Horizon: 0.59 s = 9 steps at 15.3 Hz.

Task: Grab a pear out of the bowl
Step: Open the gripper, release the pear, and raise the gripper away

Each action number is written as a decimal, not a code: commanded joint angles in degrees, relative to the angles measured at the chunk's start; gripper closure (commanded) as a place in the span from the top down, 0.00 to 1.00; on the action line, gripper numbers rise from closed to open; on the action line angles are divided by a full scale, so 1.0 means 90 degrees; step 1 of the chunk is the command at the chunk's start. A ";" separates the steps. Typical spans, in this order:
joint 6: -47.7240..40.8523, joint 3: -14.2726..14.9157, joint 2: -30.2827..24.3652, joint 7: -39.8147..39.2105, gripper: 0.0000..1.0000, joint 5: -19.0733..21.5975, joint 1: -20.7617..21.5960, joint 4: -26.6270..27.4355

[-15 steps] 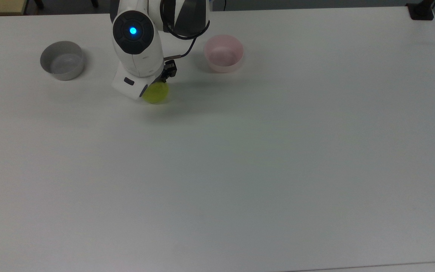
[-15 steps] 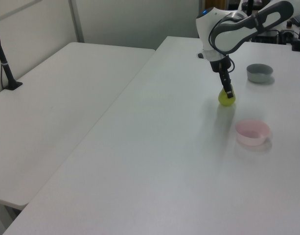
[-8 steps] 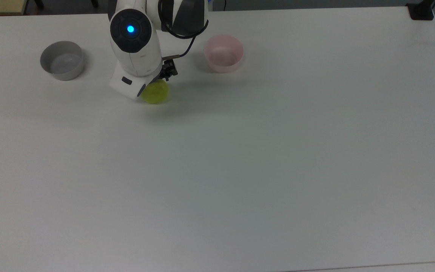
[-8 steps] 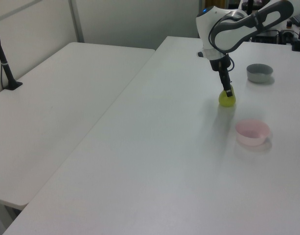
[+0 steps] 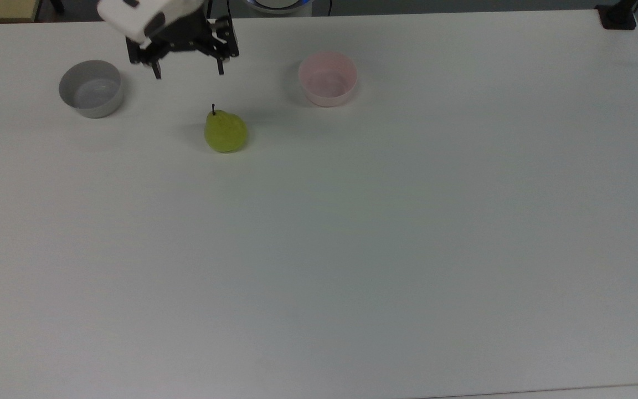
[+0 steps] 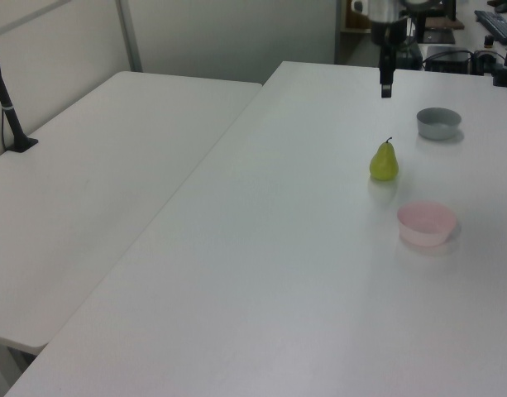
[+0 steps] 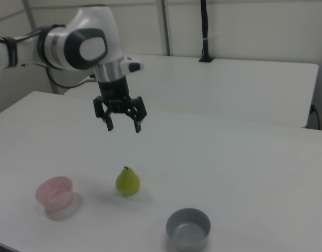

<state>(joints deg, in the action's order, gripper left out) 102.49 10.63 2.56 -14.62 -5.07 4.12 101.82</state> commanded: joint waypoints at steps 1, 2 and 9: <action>-0.0059 0.0400 -0.0256 0.1416 1.00 0.0066 0.0421 -0.0062; -0.0088 0.0459 -0.0256 0.1506 1.00 0.0075 0.0412 -0.0141; -0.0518 0.0665 -0.0314 0.1517 1.00 0.0104 0.0178 -0.0288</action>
<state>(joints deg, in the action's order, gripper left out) 100.19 16.20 0.20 -1.74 -5.05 6.09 100.27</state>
